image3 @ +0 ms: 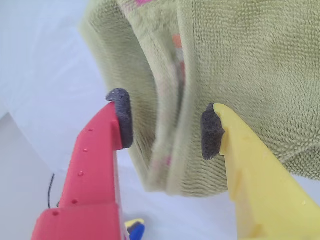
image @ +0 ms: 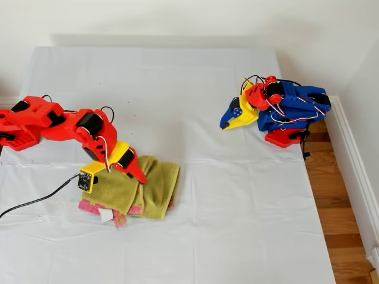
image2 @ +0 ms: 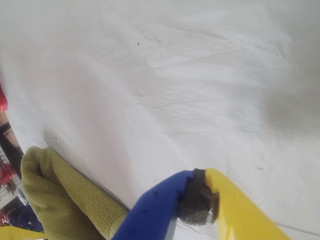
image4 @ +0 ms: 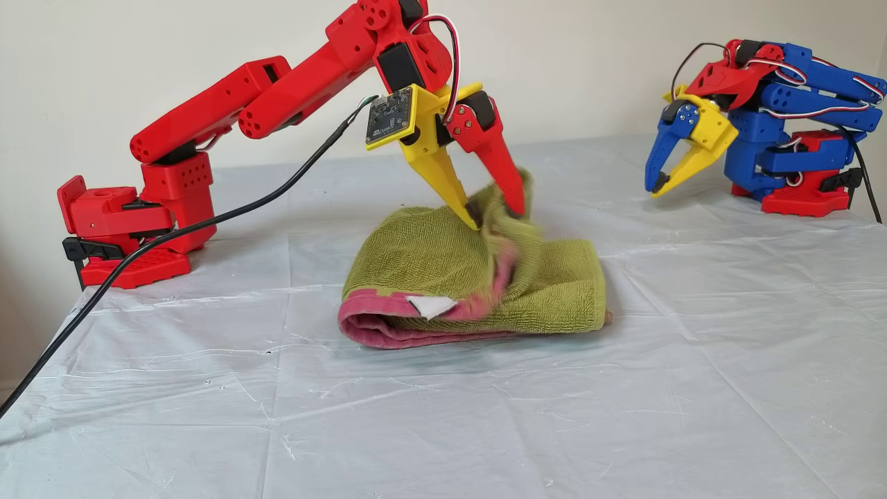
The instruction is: Fold the towel.
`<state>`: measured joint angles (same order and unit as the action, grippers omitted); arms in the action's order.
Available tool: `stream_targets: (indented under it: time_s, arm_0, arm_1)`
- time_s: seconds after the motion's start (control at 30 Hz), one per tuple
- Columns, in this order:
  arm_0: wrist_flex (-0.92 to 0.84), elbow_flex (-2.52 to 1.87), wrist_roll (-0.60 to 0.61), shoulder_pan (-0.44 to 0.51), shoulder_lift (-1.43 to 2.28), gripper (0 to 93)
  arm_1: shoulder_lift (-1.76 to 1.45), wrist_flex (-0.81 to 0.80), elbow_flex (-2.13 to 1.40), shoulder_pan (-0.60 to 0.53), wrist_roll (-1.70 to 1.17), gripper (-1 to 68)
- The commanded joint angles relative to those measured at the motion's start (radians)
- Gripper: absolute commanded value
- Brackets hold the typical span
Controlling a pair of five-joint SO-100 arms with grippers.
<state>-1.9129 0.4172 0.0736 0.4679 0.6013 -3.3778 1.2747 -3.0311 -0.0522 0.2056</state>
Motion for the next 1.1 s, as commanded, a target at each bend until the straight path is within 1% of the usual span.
stream_targets:
  time_s: [0.0,0.13,0.3,0.4,0.47,0.5,0.57,0.6,0.67,0.77,0.9,0.93,1.03,1.07]
  arm_0:
    - [0.038,0.067,0.023,-0.023,0.005,40.3]
    - [0.107,0.067,0.074,-0.028,-0.066,56.1]
    - [0.149,0.067,0.078,-0.028,-0.1,69.2]
    - [0.124,0.069,0.078,-0.034,-0.078,77.9]
    - [0.109,0.069,0.094,-0.038,-0.069,82.3]
    - [0.103,0.069,0.103,-0.041,-0.063,83.1]
    - [0.092,0.069,0.124,-0.049,-0.044,79.2]
    - [0.081,0.069,0.138,-0.055,-0.028,74.5]
    - [0.048,0.069,0.16,-0.072,0.02,60.7]
    - [0.012,0.067,0.184,-0.104,0.123,35.1]
    - [-0.041,0.029,0.225,-0.163,0.261,5.8]
    - [-0.066,0.018,0.238,-0.181,0.296,1.5]
    - [-0.156,0.043,0.249,-0.225,0.341,1.5]
    - [-0.158,-0.026,0.245,-0.236,0.383,1.5]
  arm_1:
    - [-0.081,-0.002,-0.006,0.005,0.005,0.1]
    - [-0.081,-0.002,-0.006,0.005,0.005,0.1]
    - [-0.081,-0.002,-0.006,0.005,0.005,0.1]
    - [-0.081,-0.002,-0.006,0.005,0.005,0.1]
    - [-0.081,-0.002,-0.006,0.005,0.005,0.1]
    - [-0.081,-0.002,-0.006,0.005,0.005,0.1]
    - [-0.081,-0.002,-0.006,0.005,0.005,0.1]
    - [-0.081,-0.002,-0.006,0.005,0.005,0.1]
    - [-0.081,-0.002,-0.006,0.005,0.005,0.1]
    - [-0.081,-0.002,-0.006,0.005,0.005,0.1]
    - [-0.081,-0.002,-0.006,0.005,0.005,0.1]
    - [-0.081,-0.002,-0.006,0.005,0.005,0.1]
    - [-0.081,-0.002,-0.006,0.005,0.005,0.1]
    - [-0.081,-0.002,-0.006,0.005,0.005,0.1]
